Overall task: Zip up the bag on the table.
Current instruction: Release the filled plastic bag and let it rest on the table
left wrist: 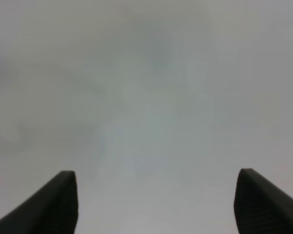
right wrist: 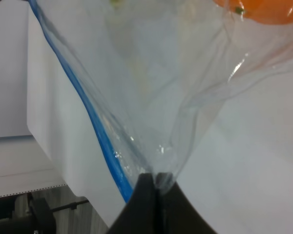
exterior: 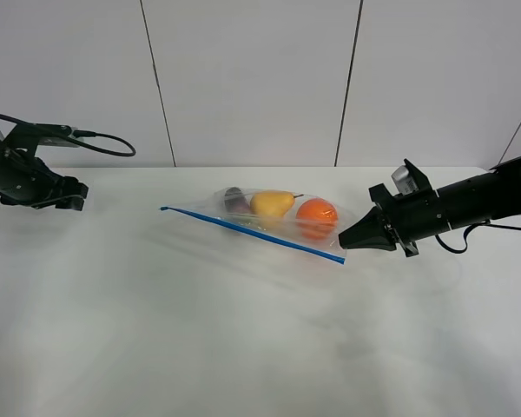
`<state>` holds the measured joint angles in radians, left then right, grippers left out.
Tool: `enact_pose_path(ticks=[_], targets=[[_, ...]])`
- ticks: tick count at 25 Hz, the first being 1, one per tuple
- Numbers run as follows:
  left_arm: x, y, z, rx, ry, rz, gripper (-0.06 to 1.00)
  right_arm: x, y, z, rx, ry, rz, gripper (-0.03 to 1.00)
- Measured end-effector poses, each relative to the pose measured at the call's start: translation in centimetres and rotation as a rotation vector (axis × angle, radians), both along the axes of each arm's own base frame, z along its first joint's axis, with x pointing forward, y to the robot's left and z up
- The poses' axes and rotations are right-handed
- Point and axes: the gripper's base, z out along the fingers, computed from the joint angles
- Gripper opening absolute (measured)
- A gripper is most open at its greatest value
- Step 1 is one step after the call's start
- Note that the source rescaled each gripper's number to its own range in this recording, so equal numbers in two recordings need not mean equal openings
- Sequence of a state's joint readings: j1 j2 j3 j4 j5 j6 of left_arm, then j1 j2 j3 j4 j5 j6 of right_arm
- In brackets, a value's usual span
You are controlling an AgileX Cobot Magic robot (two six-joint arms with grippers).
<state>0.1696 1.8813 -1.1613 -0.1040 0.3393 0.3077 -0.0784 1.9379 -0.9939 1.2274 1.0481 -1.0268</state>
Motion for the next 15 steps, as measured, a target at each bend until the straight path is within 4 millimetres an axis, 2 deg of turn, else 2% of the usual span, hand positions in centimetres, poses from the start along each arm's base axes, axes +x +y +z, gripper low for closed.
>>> enact_pose_path(ticks=[5, 15], targets=[[-0.7, 1.3, -0.3, -0.046, 0.060, 0.079, 1.00, 0.0, 0.0, 0.0, -0.002, 0.000, 0.000, 0.00], [-2.2, 0.9, -0.9, -0.095, 0.238, 0.082, 1.00, 0.0, -0.1, -0.1, -0.017, -0.003, 0.001, 0.00]])
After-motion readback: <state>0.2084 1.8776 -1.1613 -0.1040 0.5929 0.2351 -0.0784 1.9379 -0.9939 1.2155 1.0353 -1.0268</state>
